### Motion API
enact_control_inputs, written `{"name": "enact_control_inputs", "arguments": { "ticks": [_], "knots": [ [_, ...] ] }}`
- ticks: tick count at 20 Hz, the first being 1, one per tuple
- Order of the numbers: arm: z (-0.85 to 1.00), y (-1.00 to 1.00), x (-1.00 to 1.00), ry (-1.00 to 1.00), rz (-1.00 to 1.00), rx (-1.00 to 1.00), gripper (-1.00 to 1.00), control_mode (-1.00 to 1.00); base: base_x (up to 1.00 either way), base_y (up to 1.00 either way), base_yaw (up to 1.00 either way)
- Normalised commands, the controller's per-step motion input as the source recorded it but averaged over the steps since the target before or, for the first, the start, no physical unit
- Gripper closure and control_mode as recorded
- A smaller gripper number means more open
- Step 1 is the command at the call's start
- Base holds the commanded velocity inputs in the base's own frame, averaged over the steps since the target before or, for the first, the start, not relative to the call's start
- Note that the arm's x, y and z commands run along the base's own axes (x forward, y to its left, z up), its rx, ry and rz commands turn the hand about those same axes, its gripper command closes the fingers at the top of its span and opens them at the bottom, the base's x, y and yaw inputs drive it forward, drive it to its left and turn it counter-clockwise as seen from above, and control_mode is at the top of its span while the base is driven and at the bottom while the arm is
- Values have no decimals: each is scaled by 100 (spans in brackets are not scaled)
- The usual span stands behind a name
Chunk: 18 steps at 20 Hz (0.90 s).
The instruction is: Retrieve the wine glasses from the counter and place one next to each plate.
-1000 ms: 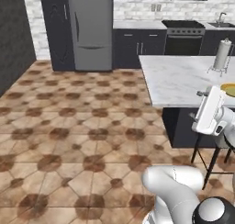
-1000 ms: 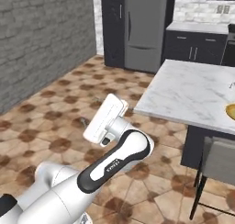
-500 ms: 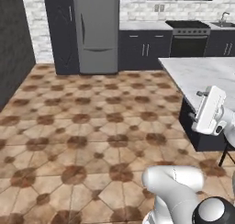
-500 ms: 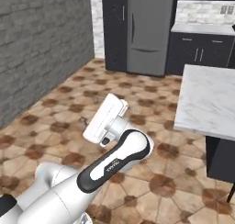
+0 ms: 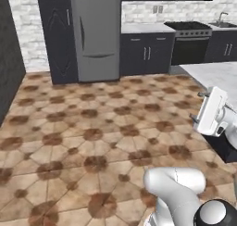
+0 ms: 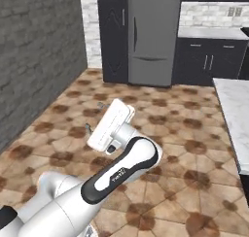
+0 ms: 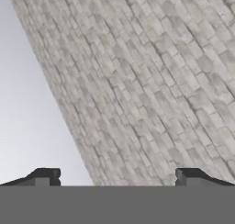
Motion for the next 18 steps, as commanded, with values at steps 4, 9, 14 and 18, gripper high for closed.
{"name": "enact_control_inputs", "arguments": {
  "ticks": [4, 9, 14, 18],
  "knots": [
    [0, 0, 0, 0, 0, 0, -100, 100, 100, 100, -35],
    [0, 0, 0, 0, 0, 0, -100, 100, 100, 100, -40],
    [0, 0, 0, 0, 0, 0, -100, 100, 100, 100, -39],
    [0, 0, 0, 0, 0, 0, -100, 100, 100, 88, -41]
  ]
}}
